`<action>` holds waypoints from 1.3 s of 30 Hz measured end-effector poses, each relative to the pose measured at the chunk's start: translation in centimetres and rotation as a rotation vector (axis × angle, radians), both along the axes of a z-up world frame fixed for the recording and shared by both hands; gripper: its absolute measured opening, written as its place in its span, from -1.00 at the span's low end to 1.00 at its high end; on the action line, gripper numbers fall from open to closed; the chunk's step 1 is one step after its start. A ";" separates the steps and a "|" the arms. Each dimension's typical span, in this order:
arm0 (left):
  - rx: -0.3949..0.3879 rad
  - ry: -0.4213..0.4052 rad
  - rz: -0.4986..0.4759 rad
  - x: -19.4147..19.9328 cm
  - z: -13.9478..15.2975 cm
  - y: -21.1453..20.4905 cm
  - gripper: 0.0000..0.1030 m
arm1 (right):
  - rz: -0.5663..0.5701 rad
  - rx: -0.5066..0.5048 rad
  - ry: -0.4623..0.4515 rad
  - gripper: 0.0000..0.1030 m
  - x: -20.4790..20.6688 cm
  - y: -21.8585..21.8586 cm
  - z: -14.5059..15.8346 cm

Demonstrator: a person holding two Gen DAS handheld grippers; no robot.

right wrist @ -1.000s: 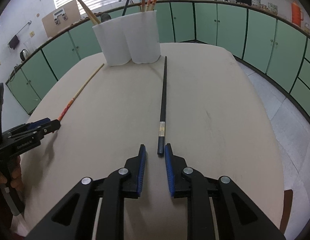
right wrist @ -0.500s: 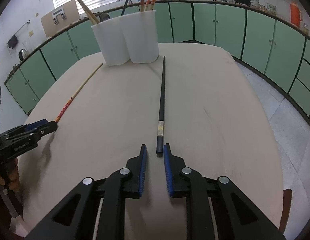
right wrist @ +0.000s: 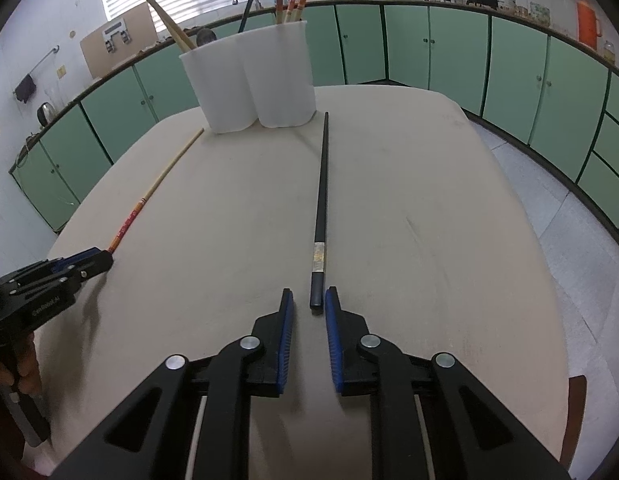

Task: Organize utensils

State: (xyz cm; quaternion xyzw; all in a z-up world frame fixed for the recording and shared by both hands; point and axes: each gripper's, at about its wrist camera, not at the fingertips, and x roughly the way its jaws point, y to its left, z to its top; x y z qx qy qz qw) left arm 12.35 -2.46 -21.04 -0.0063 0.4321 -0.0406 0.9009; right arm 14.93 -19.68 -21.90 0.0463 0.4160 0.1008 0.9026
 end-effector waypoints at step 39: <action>-0.033 -0.478 -0.103 0.5 21.1 -1.8 -0.90 | 0.150 0.033 -0.333 -0.88 2.2 -1.3 20.6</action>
